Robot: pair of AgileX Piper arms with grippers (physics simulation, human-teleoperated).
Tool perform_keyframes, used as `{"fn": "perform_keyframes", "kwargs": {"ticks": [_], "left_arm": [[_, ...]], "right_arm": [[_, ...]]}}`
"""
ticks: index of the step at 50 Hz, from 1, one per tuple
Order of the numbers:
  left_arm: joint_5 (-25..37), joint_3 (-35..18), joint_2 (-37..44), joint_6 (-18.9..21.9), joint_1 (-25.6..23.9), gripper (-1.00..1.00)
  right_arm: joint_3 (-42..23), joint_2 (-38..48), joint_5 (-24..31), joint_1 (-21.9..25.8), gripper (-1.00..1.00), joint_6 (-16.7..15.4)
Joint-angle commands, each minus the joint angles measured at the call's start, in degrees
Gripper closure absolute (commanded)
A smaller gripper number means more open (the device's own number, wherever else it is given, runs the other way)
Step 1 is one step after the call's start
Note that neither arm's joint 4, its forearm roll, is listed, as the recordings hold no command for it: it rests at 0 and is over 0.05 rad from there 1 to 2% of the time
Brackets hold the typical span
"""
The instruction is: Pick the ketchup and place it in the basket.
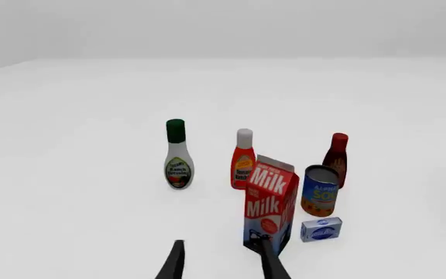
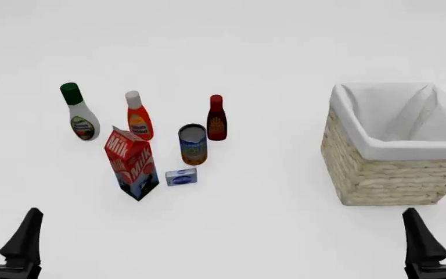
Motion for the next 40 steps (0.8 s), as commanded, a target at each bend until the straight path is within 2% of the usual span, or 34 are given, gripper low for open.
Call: {"fn": "perform_keyframes", "kwargs": {"ticks": [1,2,7,8,10,13,17,21,24,25,32,35,37,40], "left_arm": [[-1.70,-0.54,3.54,-0.05,0.35,-1.00],[-3.45,-0.74,7.05,-1.11,1.44,-1.00],[-4.03,-3.24,11.12,-0.62,1.08,-1.00],[-3.61,-4.97,13.17,-3.00,0.21,-1.00],[-2.80,-7.02,14.42,-1.70,0.39,-1.00],[-2.83,-11.75,21.25,-1.50,0.83,-1.00],[-1.49,-15.18,23.81,-0.52,0.71,-1.00],[0.64,-19.51,28.67,-1.28,-0.06,-1.00],[1.36,-20.85,29.43,-0.47,0.12,-1.00],[2.28,-22.77,32.58,-0.52,-0.75,-1.00],[5.07,-26.83,35.50,-1.46,-1.73,-1.00],[7.12,-30.21,35.52,1.67,-1.83,-1.00],[8.16,-32.26,37.64,0.70,-2.33,-1.00],[8.43,-33.49,38.38,1.57,-1.78,-1.00]], "right_arm": [[-0.04,1.57,-0.90,0.14,-1.00,1.18],[-0.03,1.61,-0.90,0.23,-1.00,0.87],[-0.02,3.04,-1.89,0.78,-1.00,0.77],[-0.03,3.23,-2.04,0.78,-1.00,0.80],[-0.05,3.51,-2.28,0.80,-1.00,0.43],[-0.04,3.94,-2.57,0.83,-1.00,0.28],[0.00,4.76,-3.12,0.91,-1.00,0.31],[0.00,5.21,-3.43,0.86,-1.00,0.21],[0.01,5.31,-3.50,0.88,-1.00,0.12],[0.01,5.43,-3.60,0.88,-1.00,0.26],[0.00,5.24,-3.51,0.81,-1.00,0.60],[0.01,5.67,-3.83,0.85,-1.00,0.85],[0.02,5.73,-3.95,0.81,-1.00,1.02],[0.02,5.90,-4.14,0.90,-1.00,1.18]]}}
